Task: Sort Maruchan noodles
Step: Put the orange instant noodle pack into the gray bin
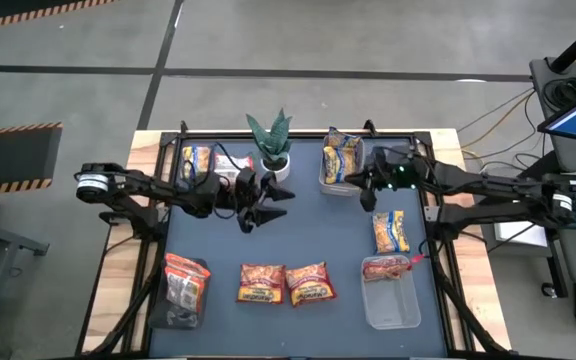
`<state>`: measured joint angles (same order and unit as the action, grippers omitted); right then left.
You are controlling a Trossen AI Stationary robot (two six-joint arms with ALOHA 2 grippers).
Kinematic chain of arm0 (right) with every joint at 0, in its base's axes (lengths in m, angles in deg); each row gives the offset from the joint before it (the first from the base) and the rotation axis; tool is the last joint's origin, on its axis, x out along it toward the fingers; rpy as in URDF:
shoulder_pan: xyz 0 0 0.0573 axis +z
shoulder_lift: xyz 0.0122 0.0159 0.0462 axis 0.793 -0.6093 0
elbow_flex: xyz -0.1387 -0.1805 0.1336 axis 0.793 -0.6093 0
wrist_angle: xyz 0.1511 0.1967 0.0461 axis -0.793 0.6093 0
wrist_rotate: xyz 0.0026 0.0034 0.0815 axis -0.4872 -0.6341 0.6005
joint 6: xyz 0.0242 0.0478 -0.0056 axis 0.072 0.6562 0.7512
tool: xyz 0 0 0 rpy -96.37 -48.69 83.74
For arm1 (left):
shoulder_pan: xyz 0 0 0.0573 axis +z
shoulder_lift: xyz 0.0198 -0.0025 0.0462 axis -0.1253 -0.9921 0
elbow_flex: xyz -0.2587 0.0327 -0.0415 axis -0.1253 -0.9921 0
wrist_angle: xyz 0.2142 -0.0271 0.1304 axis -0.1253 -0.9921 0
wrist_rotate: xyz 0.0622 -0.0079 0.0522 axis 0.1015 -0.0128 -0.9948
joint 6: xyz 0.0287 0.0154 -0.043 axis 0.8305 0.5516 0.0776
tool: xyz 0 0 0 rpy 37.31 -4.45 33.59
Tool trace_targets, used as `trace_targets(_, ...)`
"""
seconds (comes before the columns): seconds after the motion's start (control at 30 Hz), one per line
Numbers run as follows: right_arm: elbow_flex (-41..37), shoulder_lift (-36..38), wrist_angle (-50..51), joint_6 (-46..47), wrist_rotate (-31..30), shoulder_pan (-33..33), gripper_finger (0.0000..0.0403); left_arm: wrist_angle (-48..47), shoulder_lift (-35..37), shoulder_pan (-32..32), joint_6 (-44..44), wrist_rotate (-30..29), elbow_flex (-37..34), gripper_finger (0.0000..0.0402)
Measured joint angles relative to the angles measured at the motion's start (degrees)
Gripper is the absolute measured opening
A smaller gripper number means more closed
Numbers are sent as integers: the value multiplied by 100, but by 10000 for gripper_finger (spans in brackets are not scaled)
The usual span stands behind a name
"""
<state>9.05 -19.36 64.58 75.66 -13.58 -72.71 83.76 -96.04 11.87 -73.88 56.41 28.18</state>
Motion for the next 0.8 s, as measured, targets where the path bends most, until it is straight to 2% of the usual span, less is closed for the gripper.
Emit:
trace_targets(0.23,-9,213,5,-154,-50,479,13,-1377,149,-38,-725,-45,9,269)
trace_targets(0.4,-11,203,20,-80,-50,703,13,-3090,189,-264,-911,-310,274,258)
trace_targets(0.53,-22,201,71,-138,-45,874,13,-5064,190,-413,-859,-324,687,250)
trace_targets(0.63,-24,202,49,-186,-49,891,13,-7022,194,-411,-687,-525,1125,246)
trace_targets(0.7,-26,203,39,-186,-62,889,13,-8599,187,-400,-460,-1064,1496,245)
trace_targets(0.8,-26,203,0,-153,-57,889,13,-10544,119,-398,-137,-2305,1973,245)
